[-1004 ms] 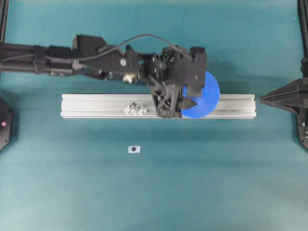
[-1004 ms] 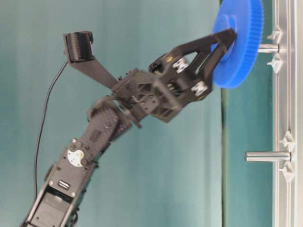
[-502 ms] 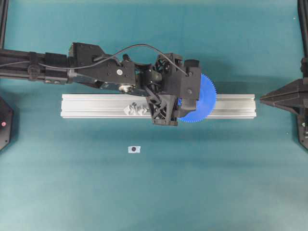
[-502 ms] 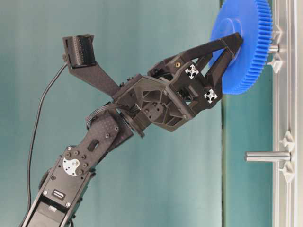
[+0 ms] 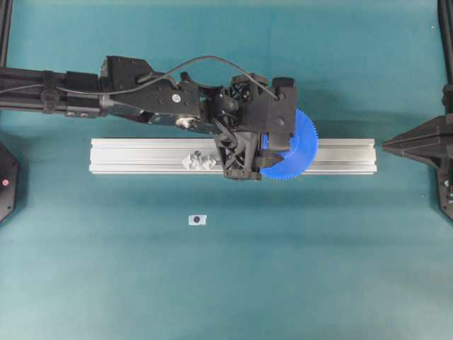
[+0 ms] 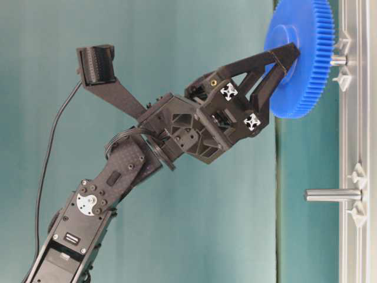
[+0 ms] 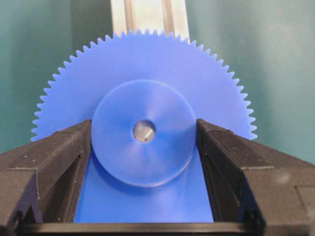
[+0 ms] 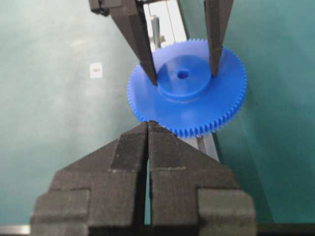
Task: Find the location of the shaft and insert the large gear.
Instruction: 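Align the gear's center hole above the metal shaft with the left gripper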
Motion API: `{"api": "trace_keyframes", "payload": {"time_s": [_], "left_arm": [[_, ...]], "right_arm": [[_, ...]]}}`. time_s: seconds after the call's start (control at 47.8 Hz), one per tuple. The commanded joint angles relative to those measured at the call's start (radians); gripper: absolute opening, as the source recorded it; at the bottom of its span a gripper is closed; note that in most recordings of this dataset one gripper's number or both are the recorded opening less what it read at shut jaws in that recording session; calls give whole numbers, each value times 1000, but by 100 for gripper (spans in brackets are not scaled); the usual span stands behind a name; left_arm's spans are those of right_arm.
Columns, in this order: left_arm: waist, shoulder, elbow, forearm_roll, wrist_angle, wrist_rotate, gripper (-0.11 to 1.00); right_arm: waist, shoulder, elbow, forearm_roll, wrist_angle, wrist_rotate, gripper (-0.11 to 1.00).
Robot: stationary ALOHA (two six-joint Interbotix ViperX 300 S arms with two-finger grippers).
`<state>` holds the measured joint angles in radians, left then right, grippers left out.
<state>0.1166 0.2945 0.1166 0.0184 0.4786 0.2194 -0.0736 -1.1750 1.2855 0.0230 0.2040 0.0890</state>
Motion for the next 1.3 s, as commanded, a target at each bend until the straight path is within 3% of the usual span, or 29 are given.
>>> {"api": "trace_keyframes", "payload": {"time_s": [0.0, 0.502, 0.815, 0.983, 1.275], "left_arm": [[6, -32, -15, 3, 3, -18, 70], [6, -26, -20, 3, 3, -89, 71], [6, -31, -20, 3, 6, -170, 73], [6, -26, -28, 3, 29, -176, 82], [-15, -8, -60, 3, 75, -181, 82]], "right_arm": [[-2, 9, -17, -2, -11, 9, 0], [-2, 9, -17, -2, -11, 9, 0], [-2, 9, -17, 0, -11, 9, 0], [-2, 9, -15, 0, -11, 9, 0], [-2, 8, -12, 0, -25, 9, 0]]}}
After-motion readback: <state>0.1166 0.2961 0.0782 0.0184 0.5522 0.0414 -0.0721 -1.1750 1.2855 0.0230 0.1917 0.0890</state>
